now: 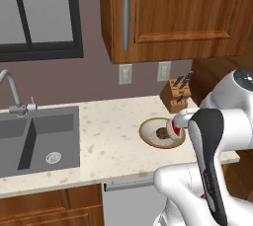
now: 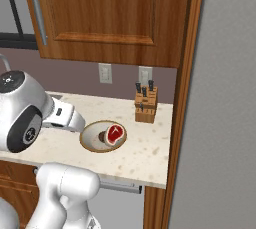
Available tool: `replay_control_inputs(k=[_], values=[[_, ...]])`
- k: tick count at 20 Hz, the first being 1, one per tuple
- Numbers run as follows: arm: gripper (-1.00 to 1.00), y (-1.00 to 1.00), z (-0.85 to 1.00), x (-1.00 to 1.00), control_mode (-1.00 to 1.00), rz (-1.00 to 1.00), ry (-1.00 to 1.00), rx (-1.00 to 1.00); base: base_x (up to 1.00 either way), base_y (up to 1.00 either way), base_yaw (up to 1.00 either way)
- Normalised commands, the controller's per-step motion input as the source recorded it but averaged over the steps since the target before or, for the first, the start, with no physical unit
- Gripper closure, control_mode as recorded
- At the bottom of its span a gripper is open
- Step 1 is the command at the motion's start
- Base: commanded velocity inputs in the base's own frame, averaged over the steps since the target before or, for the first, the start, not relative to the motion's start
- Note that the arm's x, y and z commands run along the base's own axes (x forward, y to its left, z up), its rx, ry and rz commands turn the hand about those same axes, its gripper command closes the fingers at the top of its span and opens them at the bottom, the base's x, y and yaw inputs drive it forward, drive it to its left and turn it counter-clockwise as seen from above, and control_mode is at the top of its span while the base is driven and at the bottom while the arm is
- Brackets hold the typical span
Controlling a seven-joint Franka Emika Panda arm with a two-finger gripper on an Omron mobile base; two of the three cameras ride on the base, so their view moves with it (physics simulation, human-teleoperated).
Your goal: Take the tangerine, steak, and potato from the freezer and place them in the bowl on the counter.
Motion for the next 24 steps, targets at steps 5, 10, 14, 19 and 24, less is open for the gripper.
replay_control_inputs(k=[5, 10, 14, 19, 24], values=[[-1.0, -0.27, 0.36, -0.59, -1.0, 0.0, -0.02, 0.0, 0.0, 0.0, 0.0], [-1.0, -0.02, 0.22, -0.33, -1.0, 0.0, 0.0, 0.0, 0.0, 0.0, 0.0], [-1.0, 0.06, 0.2, -0.14, -1.0, 0.0, 0.0, 0.0, 0.0, 0.0, 0.0], [-1.0, 0.01, 0.2, -0.07, -1.0, 0.0, 0.0, 0.0, 0.0, 0.0, 0.0], [-1.0, 0.0, 0.05, -0.06, -1.0, 0.0, 0.0, 0.0, 0.0, 0.0, 0.0]])
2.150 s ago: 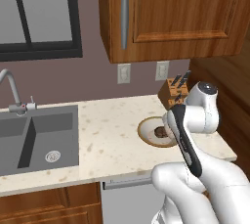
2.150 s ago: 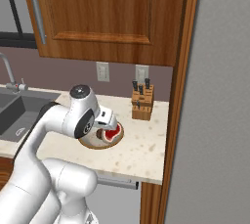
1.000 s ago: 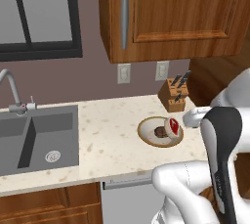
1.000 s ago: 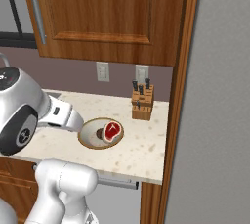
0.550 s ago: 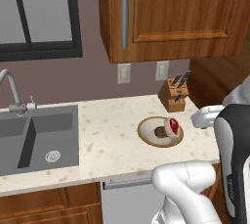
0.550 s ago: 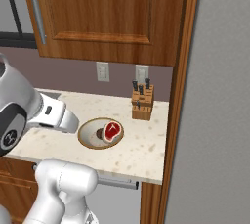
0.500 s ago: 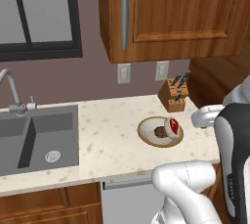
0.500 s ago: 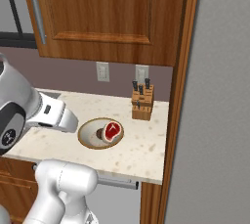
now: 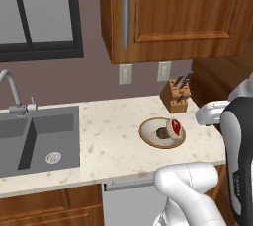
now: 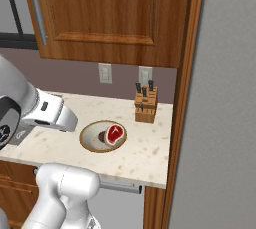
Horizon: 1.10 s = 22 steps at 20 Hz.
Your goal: Take the tangerine, steak, and potato from the freezer and place them in the bowl on the counter.
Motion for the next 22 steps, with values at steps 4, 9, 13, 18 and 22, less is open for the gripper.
replay_control_inputs(k=[4, 9, 13, 18, 22], values=[[-1.0, 0.02, -0.01, -0.12, 1.0, 0.0, 0.0, -0.01, -0.75, 0.0, 0.0], [-1.0, 0.0, 0.0, 0.0, 1.0, 0.0, 0.0, 0.0, -1.0, 0.0, 0.0], [-1.0, 0.0, 0.0, 0.0, 1.0, 0.0, 0.0, 0.0, -0.57, -0.76, -0.01], [-1.0, 0.0, 0.0, 0.0, 1.0, 0.0, 0.0, 0.0, 0.0, -1.0, 0.0], [-1.0, 0.0, 0.0, 0.0, 1.0, 0.0, 0.0, 0.0, 0.0, -1.0, 0.0]])
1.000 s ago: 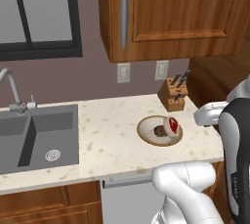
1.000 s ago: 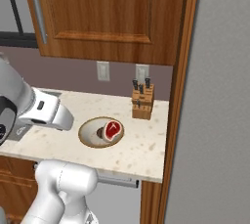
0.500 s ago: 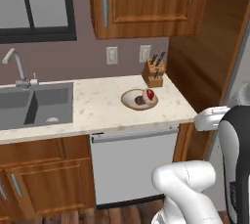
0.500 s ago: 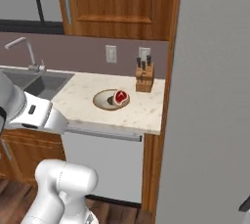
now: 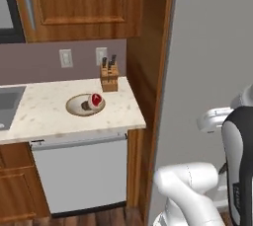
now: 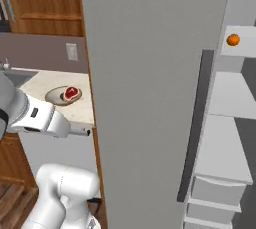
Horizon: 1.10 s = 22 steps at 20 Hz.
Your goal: Take the tangerine, steak, and potato from the freezer and place them in the bowl on the counter.
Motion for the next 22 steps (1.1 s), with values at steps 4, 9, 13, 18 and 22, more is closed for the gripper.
replay_control_inputs(k=[4, 9, 13, 18, 22], values=[[-1.0, 0.0, 0.0, 0.0, 1.0, 0.0, 0.0, 0.0, -0.01, -1.0, 0.0], [-1.0, 0.0, 0.0, 0.0, 1.0, 0.0, 0.0, 0.0, 0.0, -0.86, 0.0], [-1.0, 0.0, 0.0, 0.0, 1.0, 0.0, 0.0, 0.0, 0.08, -0.62, -0.04], [-1.0, 0.0, 0.0, 0.0, 1.0, 0.0, 0.0, 0.0, 0.34, -0.48, -0.06], [-1.0, 0.0, 0.0, 0.0, 1.0, 0.0, 0.0, 0.0, 0.58, -0.18, 0.0]])
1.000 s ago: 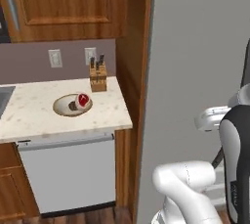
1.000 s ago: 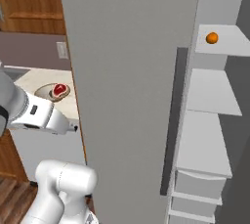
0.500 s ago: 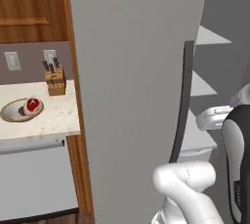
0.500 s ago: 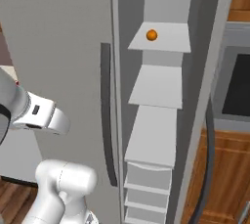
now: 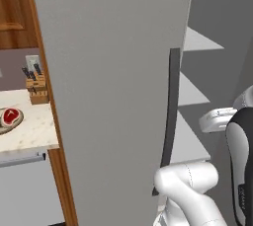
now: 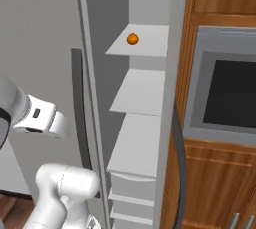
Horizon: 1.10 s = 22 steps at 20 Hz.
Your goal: Take the tangerine, steak, and potato from the freezer and place them in the bowl on the counter.
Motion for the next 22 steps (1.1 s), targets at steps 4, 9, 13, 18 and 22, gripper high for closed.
replay_control_inputs(k=[4, 9, 13, 18, 22], values=[[-1.0, 0.0, 0.0, 0.0, 1.0, 0.0, 0.0, 0.0, 0.66, -0.11, 0.0], [-1.0, 0.0, 0.0, 0.0, 1.0, 0.0, 0.0, 0.0, 0.28, -0.36, 0.0], [-1.0, 0.0, 0.0, 0.0, 1.0, 0.0, 0.0, 0.0, 0.0, -0.57, 0.0], [-1.0, 0.0, 0.0, 0.0, 1.0, 0.0, 0.0, 0.0, 0.0, -0.61, 0.0], [-1.0, 0.0, 0.0, 0.0, 1.0, 0.0, 0.0, 0.0, 0.04, -0.59, 0.0]])
